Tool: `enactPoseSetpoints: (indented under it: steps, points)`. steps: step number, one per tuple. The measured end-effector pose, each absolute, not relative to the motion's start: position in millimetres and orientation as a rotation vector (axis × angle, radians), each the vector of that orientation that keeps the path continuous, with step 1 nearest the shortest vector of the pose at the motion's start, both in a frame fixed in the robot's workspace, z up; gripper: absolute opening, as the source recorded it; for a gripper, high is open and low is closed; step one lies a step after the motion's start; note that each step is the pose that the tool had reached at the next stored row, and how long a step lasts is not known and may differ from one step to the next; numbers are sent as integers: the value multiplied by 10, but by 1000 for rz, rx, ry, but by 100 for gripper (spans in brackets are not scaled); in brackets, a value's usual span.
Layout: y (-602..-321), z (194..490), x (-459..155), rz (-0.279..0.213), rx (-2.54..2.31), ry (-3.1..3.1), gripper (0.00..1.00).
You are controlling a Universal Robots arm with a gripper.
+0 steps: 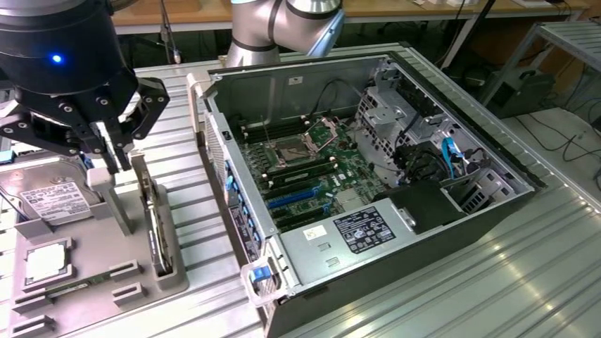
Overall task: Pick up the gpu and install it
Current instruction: 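Pick up the gpu and move the gpu toward the slot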
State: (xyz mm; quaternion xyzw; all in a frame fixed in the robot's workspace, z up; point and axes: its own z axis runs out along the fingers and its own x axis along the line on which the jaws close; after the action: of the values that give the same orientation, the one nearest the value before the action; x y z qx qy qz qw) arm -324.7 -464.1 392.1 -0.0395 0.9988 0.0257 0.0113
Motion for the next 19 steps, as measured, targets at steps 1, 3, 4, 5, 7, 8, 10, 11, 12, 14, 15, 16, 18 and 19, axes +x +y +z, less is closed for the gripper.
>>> enactPoseSetpoints:
  steps: [1,3,4,5,7,8,10,11,12,14,15,16,18,19]
  points:
    - [-4641,3921,-3247,80,-123,3115,24]
    - [-4641,3921,-3247,80,-123,3115,30]
    - [-4641,3921,-3247,80,-123,3115,36]
    - [-4641,3921,-3247,80,-123,3115,36]
    - [-4640,3921,-3250,80,-123,3115,42]
    - [-4640,3921,-3255,80,-122,3116,48]
    - [-4640,3921,-3255,80,-122,3116,60]
    - [-4639,3921,-3255,80,-122,3116,60]
    - [-4639,3921,-3255,80,-122,3116,60]
    - [-4639,3921,-3255,80,-122,3116,66]
    - [-4639,3921,-3255,80,-122,3116,66]
    - [-4639,3920,-3255,80,-122,3116,66]
    - [-4639,3900,-3256,79,-116,3116,66]
    - [-4639,3891,-3256,79,-112,3116,66]
